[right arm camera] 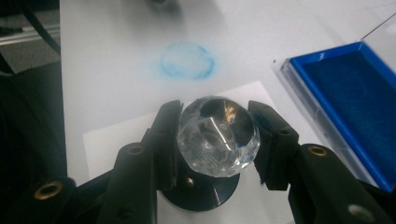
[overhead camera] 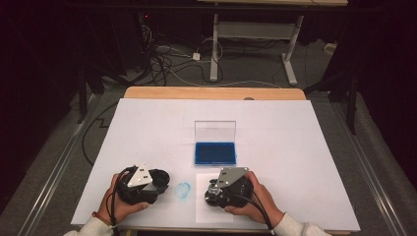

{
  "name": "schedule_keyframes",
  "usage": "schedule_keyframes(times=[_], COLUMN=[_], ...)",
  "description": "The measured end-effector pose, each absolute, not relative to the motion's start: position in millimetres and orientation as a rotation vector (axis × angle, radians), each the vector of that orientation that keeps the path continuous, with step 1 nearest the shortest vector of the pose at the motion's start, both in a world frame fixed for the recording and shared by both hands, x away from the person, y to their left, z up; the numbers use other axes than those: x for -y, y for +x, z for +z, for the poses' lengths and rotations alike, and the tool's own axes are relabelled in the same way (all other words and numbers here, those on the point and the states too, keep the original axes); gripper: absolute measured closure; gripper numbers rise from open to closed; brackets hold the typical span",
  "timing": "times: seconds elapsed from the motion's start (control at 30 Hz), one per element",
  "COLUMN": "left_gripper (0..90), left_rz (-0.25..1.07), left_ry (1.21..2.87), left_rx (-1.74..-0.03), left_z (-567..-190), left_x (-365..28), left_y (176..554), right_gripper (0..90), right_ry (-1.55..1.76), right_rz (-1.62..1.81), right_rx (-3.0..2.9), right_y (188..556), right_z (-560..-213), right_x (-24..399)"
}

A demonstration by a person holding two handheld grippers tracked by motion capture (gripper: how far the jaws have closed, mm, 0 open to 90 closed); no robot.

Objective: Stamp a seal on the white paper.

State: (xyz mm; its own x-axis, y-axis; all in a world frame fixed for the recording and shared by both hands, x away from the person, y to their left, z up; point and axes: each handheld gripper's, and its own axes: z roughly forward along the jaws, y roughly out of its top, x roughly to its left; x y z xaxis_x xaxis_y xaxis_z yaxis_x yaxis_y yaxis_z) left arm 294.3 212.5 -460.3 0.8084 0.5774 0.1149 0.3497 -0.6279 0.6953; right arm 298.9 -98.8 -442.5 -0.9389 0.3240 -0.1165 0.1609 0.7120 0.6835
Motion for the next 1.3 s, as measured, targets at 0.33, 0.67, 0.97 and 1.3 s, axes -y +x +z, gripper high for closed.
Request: schedule_keyframes(times=[0.33,0.67,0.97,1.3], left_gripper=[37.0,37.0,37.0,37.0], left_rz=[0.428,0.433,0.435,0.431], left_ry=[2.308,2.308,2.308,2.31], left_rx=[-0.679,-0.68,-0.678,-0.682], left_z=[-460.6,-459.8,-459.7,-460.0], left_x=[-211.9,-211.2,-211.1,-210.5], left_y=[294.2,293.3,292.8,292.5], right_gripper=[57.5,57.5,57.5,57.5], right_ry=[0.379,0.377,0.377,0.39], right_rz=[1.024,1.014,1.012,1.008], right_rx=[-2.69,-2.688,-2.696,-2.699], right_y=[295.2,293.4,294.3,295.0], right_z=[-445.0,-445.2,-444.7,-445.0], right_x=[99.5,100.4,101.6,100.5])
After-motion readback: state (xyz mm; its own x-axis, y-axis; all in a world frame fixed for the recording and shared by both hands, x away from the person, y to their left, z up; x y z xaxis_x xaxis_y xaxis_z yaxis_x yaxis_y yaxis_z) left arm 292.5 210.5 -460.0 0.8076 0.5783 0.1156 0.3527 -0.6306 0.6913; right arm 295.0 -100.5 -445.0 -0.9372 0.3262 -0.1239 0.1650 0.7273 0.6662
